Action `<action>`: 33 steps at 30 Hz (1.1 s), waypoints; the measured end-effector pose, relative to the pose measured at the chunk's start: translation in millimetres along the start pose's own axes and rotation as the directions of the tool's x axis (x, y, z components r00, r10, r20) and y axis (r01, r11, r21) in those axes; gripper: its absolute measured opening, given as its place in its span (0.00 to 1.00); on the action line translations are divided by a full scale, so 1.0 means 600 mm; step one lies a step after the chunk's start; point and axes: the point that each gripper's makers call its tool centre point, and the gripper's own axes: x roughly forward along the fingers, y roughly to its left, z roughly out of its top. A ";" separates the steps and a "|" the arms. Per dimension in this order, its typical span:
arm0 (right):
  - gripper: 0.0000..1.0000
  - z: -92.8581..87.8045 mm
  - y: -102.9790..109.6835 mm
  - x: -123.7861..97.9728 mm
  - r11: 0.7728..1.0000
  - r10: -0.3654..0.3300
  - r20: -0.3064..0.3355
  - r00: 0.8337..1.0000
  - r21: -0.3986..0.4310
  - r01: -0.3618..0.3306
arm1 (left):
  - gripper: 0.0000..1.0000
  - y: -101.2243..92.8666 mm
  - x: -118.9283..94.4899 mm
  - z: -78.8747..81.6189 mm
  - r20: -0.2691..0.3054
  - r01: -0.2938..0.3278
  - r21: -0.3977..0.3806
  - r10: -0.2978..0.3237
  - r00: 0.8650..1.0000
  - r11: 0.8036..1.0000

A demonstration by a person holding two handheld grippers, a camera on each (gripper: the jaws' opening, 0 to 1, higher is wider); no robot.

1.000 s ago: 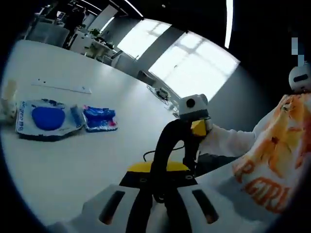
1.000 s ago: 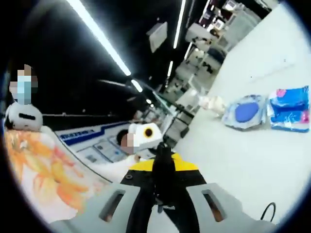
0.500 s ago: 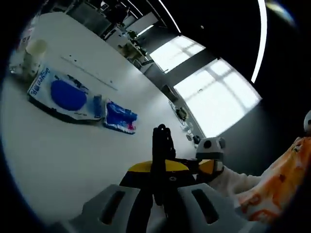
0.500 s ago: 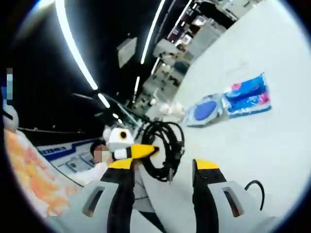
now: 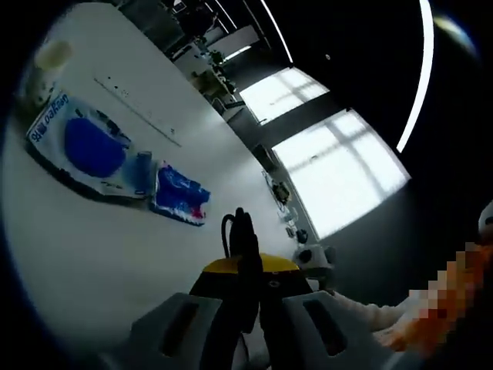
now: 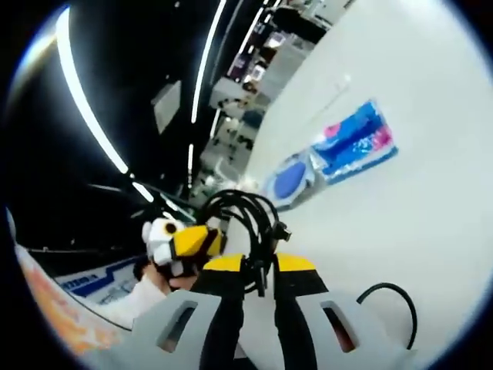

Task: Arrange the tabletop items into an orderly group along one side of the table until the central work area is clear of visible clutter.

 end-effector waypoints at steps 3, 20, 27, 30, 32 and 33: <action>0.11 -0.002 -0.001 0.003 0.999 0.031 -0.014 0.999 0.025 -0.030 | 0.01 -0.035 0.020 0.013 0.013 0.074 -0.038 -0.074 0.997 0.997; 0.13 0.012 -0.036 0.013 0.992 -0.048 -0.012 0.999 0.119 0.049 | 0.02 0.035 0.051 -0.006 -0.056 -0.110 0.026 0.112 0.992 0.994; 0.13 0.033 -0.094 0.043 0.970 -0.242 -0.107 0.964 -0.006 0.243 | 0.03 0.124 0.068 -0.011 -0.063 -0.306 0.000 0.305 0.950 0.952; 0.13 0.038 -0.111 0.065 0.957 -0.289 -0.148 0.946 -0.037 0.286 | 0.03 0.152 0.066 -0.013 -0.070 -0.366 -0.038 0.363 0.929 0.930; 0.13 0.036 -0.120 0.075 0.949 -0.314 -0.174 0.933 -0.054 0.309 | 0.03 0.168 0.062 -0.011 -0.064 -0.404 -0.041 0.401 0.914 0.914; 0.13 0.036 -0.126 0.077 0.944 -0.330 -0.180 0.927 -0.066 0.323 | 0.03 0.173 0.061 -0.011 -0.065 -0.415 -0.041 0.412 0.909 0.909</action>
